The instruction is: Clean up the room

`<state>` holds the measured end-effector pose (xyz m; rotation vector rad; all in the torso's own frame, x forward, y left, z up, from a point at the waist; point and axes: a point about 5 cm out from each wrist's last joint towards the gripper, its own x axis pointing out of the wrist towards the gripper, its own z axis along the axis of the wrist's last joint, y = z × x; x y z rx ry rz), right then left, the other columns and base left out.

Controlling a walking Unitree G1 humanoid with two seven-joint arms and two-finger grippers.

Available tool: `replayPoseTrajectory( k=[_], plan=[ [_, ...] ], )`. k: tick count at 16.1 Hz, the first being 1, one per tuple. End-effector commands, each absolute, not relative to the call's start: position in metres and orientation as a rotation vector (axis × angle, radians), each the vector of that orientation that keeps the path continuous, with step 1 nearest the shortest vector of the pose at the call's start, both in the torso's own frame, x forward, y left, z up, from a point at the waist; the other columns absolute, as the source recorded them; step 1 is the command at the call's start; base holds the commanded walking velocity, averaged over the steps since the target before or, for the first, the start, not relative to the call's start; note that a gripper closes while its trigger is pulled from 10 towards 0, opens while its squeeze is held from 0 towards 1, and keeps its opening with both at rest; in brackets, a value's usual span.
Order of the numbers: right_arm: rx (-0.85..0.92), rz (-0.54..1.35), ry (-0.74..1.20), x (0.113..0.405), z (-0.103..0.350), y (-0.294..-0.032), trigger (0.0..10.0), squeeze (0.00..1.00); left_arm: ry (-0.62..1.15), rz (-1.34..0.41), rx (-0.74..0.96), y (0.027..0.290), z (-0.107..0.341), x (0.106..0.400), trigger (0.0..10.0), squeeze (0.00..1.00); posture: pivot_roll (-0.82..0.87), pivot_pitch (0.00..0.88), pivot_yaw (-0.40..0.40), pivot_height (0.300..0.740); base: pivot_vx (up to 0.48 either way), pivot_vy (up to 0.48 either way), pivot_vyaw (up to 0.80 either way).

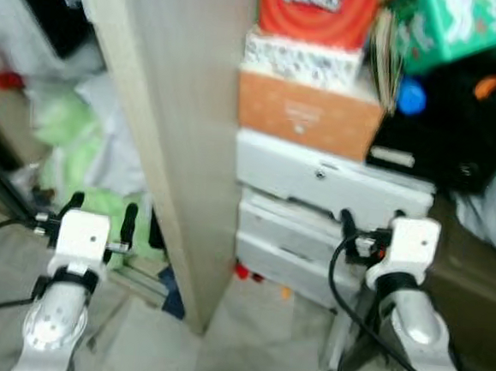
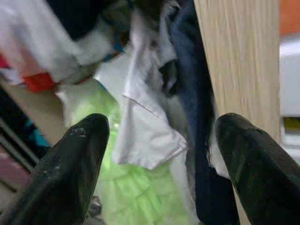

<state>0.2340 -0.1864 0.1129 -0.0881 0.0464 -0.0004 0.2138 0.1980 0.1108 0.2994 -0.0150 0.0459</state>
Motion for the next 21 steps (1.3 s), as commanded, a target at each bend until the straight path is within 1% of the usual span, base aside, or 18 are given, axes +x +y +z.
replayPoseTrajectory(
  k=[1, 2, 5, 8, 12, 13, 18, 19, 21],
  plan=[
    [-0.089, 0.006, 0.063, 0.234, 0.111, -0.189, 10.0, 0.00, -0.014, 0.057, 0.301, 0.196, 0.112, 0.212, 10.0, 0.00, -0.10, 0.020, 0.006, 0.740, 0.000, 0.000, 0.80],
    [-0.085, 0.032, 0.071, 0.236, 0.110, -0.186, 10.0, 0.00, -0.020, 0.075, 0.296, 0.194, 0.113, 0.213, 10.0, 0.00, -0.08, 0.014, -0.022, 0.740, 0.000, 0.000, 0.80],
    [-0.083, 0.109, 0.074, 0.246, 0.110, -0.174, 10.0, 0.00, -0.029, 0.129, 0.282, 0.191, 0.113, 0.212, 10.0, 0.00, -0.04, 0.004, -0.068, 0.740, 0.000, 0.000, 0.73],
    [-0.070, 0.134, 0.072, 0.253, 0.109, -0.167, 10.0, 0.00, -0.038, 0.139, 0.290, 0.188, 0.114, 0.211, 10.0, 0.00, -0.04, 0.000, -0.081, 0.740, 0.000, 0.000, 0.00],
    [-0.058, 0.076, 0.051, 0.252, 0.110, -0.170, 10.0, 0.00, -0.057, 0.089, 0.320, 0.180, 0.115, 0.220, 10.0, 0.00, -0.07, 0.003, -0.009, 0.740, 0.000, 0.000, 0.00],
    [-0.056, 0.060, 0.048, 0.252, 0.110, -0.172, 10.0, 0.00, -0.062, 0.080, 0.323, 0.178, 0.116, 0.222, 10.0, 0.00, -0.08, 0.002, -0.004, 0.740, 0.000, 0.000, 0.00],
    [-0.057, 0.048, 0.048, 0.249, 0.109, -0.172, 10.0, 0.00, -0.054, 0.057, 0.321, 0.178, 0.116, 0.224, 10.0, 0.00, -0.08, 0.020, 0.009, 0.740, 0.000, 0.000, 0.79],
    [-0.057, 0.044, 0.049, 0.249, 0.109, -0.172, 10.0, 0.00, -0.030, -0.023, 0.252, 0.173, 0.113, 0.222, 10.0, 0.00, -0.08, 0.019, 0.010, 0.740, 0.000, 0.000, 0.80],
    [-0.059, 0.040, 0.049, 0.249, 0.109, -0.173, 10.0, 0.00, -0.060, -0.066, 0.226, 0.168, 0.117, 0.221, 10.0, 0.00, -0.08, 0.021, 0.010, 0.740, 0.000, 0.000, 0.80]
  ],
)
